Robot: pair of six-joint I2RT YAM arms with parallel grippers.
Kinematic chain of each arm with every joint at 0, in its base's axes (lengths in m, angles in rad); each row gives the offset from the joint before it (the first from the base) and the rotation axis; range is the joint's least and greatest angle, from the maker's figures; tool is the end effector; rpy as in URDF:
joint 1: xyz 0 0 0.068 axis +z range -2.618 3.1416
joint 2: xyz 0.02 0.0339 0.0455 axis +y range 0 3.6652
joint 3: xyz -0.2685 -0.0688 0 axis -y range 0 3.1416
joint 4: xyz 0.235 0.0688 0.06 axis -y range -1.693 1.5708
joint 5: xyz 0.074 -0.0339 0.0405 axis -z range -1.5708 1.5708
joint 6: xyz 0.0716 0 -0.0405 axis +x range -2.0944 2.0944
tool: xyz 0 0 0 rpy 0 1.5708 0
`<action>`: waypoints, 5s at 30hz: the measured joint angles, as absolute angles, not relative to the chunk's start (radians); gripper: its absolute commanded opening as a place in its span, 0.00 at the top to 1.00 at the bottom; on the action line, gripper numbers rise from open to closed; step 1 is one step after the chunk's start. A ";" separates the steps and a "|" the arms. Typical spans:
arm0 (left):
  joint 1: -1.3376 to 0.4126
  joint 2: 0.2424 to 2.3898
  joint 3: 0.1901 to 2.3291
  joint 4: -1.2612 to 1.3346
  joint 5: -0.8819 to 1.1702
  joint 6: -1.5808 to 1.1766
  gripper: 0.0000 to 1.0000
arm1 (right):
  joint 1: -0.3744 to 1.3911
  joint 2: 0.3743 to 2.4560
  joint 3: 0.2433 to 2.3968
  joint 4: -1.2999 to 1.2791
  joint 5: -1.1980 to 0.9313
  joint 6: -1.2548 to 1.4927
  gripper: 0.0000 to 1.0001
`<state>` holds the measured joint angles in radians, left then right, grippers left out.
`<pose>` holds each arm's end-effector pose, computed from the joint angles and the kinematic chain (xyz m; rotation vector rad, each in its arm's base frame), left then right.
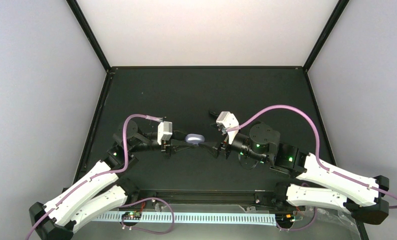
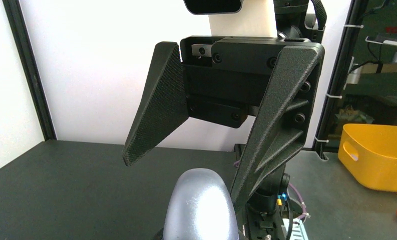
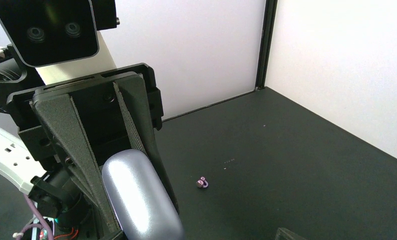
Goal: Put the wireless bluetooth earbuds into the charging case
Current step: Open the charging case, then pick up the earbud from the center of the board.
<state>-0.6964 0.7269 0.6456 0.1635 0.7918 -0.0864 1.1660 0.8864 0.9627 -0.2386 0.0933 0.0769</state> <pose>0.1072 -0.1561 0.3429 1.0951 1.2212 -1.1958 0.0941 0.2027 0.3758 -0.8736 1.5807 0.8241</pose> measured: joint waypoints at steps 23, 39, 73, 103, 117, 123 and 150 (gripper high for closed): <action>-0.734 0.735 0.637 0.142 0.812 -0.080 0.99 | 1.163 0.871 0.969 -0.205 0.168 0.086 0.24; -0.735 0.735 0.637 0.128 0.811 -0.080 0.98 | 1.163 0.884 0.987 -0.209 0.041 0.089 0.23; -0.735 0.575 0.532 0.152 0.699 -0.288 0.98 | 0.852 1.142 0.681 -0.068 0.002 0.463 0.31; -0.735 0.528 0.532 0.097 0.677 -0.239 0.99 | 0.830 1.817 1.151 -0.200 -0.004 0.284 0.65; -0.735 0.527 0.532 0.097 0.677 -0.239 0.98 | 0.830 1.884 1.195 -0.279 -0.025 0.245 0.70; -0.735 0.528 0.532 0.097 0.677 -0.239 0.98 | 0.830 1.892 1.195 -0.288 -0.039 0.241 0.73; -0.735 0.530 0.523 0.098 0.677 -0.239 0.99 | 0.830 1.897 1.174 -0.298 -0.054 0.241 0.87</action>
<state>-0.7353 0.5301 0.5228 0.0982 0.6769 -0.2390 0.8295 1.8965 1.1736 -0.2977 -0.0544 0.2409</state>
